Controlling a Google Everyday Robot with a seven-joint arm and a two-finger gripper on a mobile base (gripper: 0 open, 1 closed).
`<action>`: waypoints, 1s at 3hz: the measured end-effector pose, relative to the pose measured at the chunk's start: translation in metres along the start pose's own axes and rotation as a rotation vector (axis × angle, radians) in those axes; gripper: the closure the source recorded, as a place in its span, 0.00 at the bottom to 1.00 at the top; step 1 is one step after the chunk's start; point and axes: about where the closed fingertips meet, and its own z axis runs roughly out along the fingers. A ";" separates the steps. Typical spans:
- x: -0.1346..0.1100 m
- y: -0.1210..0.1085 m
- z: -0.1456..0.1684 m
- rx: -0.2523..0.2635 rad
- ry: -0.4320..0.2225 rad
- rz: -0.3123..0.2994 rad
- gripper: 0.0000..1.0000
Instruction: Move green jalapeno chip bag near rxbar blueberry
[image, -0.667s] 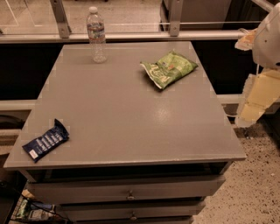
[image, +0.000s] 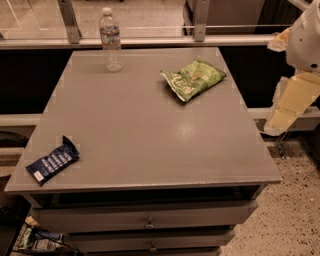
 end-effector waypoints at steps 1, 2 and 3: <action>-0.005 -0.028 0.017 0.021 -0.047 0.027 0.00; -0.007 -0.060 0.040 0.033 -0.081 0.060 0.00; -0.008 -0.089 0.061 0.037 -0.158 0.097 0.00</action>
Offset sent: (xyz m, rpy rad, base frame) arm 0.1211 -0.0132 -0.0325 0.1420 -0.0597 -0.0732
